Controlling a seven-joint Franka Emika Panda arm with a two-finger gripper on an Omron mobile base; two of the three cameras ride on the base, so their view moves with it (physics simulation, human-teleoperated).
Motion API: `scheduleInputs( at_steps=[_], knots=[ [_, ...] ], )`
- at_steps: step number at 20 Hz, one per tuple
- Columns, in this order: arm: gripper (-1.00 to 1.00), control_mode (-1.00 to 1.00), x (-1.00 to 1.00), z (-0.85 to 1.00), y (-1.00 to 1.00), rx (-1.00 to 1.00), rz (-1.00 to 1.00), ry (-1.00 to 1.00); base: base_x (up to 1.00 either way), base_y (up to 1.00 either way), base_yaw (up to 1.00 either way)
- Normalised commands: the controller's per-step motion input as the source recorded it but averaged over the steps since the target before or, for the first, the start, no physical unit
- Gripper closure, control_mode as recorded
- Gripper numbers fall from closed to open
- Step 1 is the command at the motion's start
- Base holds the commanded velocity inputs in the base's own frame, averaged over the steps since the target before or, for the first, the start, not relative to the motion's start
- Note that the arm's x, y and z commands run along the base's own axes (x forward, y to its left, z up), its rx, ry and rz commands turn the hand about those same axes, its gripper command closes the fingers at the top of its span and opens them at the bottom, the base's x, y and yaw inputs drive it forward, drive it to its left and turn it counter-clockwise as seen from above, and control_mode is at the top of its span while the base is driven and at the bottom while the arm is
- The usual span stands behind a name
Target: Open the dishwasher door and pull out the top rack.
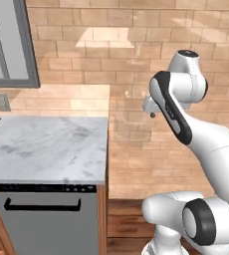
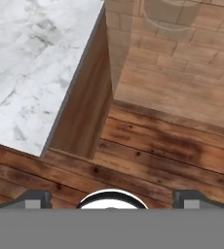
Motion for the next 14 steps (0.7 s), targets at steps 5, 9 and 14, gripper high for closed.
scheduleInputs(
  at_steps=[5,9,14],
  knots=[
    [-1.00,1.00,0.00,0.00,0.00,0.00,0.00,0.00,-0.03,0.00,0.44],
    [-1.00,1.00,0.00,0.00,0.00,0.00,0.00,0.00,-0.06,0.00,0.46],
    [-1.00,1.00,0.00,0.00,0.00,0.00,0.00,0.00,-0.06,0.00,0.45]
  ],
)
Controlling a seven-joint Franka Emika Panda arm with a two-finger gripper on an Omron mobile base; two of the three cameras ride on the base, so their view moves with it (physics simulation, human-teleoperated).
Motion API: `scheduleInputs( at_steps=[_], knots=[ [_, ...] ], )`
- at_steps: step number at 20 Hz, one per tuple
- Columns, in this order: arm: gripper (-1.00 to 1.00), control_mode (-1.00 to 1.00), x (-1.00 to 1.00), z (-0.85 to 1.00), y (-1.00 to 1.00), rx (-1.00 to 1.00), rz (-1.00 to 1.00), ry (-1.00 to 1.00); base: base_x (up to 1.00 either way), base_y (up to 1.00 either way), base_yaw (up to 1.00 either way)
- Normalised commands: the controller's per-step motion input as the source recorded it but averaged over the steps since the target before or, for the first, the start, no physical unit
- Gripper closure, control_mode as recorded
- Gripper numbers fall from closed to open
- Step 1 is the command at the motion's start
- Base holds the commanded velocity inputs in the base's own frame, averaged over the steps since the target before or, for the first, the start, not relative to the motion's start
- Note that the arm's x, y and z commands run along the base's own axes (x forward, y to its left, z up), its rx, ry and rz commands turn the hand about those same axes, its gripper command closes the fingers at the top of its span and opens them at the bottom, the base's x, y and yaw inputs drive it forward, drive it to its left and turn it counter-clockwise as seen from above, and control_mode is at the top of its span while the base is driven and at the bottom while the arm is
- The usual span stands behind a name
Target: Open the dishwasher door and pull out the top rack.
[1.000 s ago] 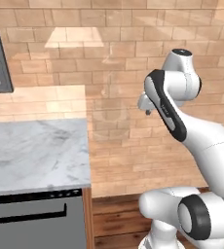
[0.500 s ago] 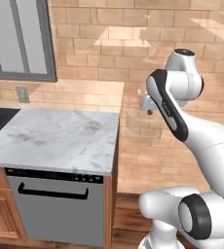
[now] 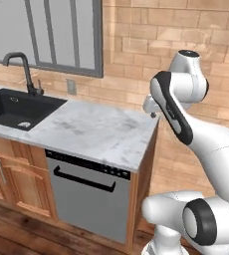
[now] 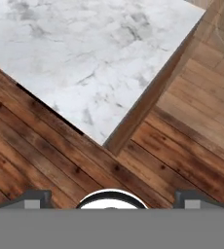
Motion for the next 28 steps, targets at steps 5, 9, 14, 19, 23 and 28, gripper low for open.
scheduleInputs(
  at_steps=[5,9,14,19,23,28],
  knots=[
    [-1.00,1.00,0.00,0.00,0.00,0.00,0.00,0.00,-0.05,0.00,0.41],
    [-1.00,1.00,0.00,0.00,0.00,0.00,0.00,0.00,-0.04,0.00,0.36],
    [-1.00,1.00,0.00,0.00,0.00,0.00,0.00,0.00,-0.05,0.00,0.33],
    [-1.00,1.00,0.00,0.00,0.00,0.00,0.00,0.00,-0.01,0.00,0.32],
    [-1.00,-1.00,-0.01,-0.28,0.02,-0.03,0.20,0.00,0.00,0.00,0.08],
    [-1.00,-1.00,0.00,-0.43,0.21,-0.07,0.26,0.01,0.00,0.00,0.00]
  ],
)
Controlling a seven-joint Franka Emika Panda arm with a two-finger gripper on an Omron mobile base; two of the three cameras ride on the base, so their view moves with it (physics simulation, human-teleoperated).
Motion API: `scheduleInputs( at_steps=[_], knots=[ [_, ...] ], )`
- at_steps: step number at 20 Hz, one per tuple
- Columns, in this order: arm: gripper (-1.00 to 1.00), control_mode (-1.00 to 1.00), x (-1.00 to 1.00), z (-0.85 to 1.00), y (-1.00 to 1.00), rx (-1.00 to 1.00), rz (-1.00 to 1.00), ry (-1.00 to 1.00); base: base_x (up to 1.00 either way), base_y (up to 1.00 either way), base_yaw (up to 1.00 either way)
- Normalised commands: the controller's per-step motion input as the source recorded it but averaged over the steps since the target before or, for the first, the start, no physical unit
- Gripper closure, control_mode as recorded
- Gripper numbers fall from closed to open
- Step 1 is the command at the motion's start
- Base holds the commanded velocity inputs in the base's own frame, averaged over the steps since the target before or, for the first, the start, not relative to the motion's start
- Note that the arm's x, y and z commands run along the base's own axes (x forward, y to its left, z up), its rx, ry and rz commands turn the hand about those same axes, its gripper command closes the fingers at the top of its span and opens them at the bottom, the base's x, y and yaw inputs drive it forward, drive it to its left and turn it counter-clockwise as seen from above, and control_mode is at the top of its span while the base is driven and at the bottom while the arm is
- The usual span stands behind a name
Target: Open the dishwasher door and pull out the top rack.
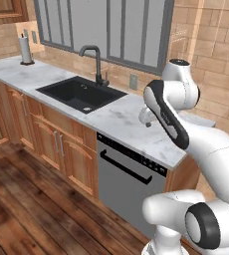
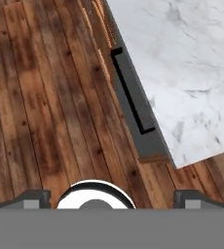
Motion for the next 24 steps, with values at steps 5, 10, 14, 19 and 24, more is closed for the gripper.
scheduleInputs(
  at_steps=[5,10,14,19,24],
  knots=[
    [-1.00,-1.00,0.00,-0.53,0.58,-0.18,0.22,0.03,0.00,0.00,0.00],
    [-1.00,-1.00,0.00,-0.55,0.87,-0.29,0.10,0.00,0.00,0.00,0.00],
    [-1.00,-1.00,0.00,-0.52,0.81,-0.34,0.02,0.00,0.00,0.00,0.00],
    [-1.00,-1.00,0.00,-0.50,0.69,-0.32,0.00,0.00,0.00,0.00,0.00],
    [-1.00,-1.00,0.03,-0.49,0.49,-0.26,0.00,0.00,0.00,0.00,0.00]
  ],
)
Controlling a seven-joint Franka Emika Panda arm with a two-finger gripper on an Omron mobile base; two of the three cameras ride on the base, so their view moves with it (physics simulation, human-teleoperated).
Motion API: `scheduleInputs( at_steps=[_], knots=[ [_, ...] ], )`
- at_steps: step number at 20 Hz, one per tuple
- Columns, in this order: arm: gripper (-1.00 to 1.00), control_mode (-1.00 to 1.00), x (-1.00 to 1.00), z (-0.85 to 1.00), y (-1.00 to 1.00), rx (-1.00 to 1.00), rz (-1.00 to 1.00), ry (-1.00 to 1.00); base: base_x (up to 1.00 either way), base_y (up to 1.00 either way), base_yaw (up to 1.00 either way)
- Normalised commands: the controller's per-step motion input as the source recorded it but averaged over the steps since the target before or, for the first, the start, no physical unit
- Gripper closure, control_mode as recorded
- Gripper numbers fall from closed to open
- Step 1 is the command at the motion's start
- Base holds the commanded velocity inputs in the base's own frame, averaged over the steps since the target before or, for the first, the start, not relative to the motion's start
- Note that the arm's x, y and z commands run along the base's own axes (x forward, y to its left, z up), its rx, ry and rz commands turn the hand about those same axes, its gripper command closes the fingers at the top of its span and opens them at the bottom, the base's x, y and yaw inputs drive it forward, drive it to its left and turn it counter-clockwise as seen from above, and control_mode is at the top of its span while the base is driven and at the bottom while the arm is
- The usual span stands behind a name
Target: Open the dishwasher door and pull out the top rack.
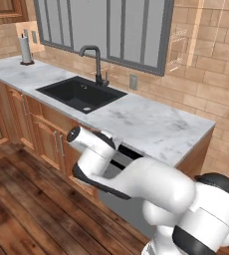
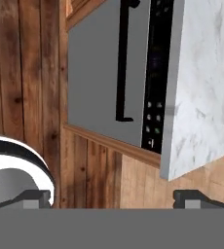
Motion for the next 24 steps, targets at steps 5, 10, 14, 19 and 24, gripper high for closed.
scheduleInputs(
  at_steps=[5,10,14,19,24],
  knots=[
    [-1.00,-1.00,0.12,-0.54,0.32,-0.23,0.00,0.00,0.00,0.00,0.00],
    [-1.00,-1.00,0.22,-0.56,0.09,-0.21,0.00,-0.05,0.00,0.00,0.00],
    [-1.00,-1.00,0.18,-0.42,0.00,-0.18,0.00,-0.09,0.00,0.00,0.00],
    [-1.00,-1.00,0.18,-0.37,0.00,-0.11,0.00,-0.06,0.00,0.00,0.00],
    [-1.00,-1.00,0.28,-0.32,0.00,-0.10,0.00,-0.05,0.00,0.00,0.00]
  ],
)
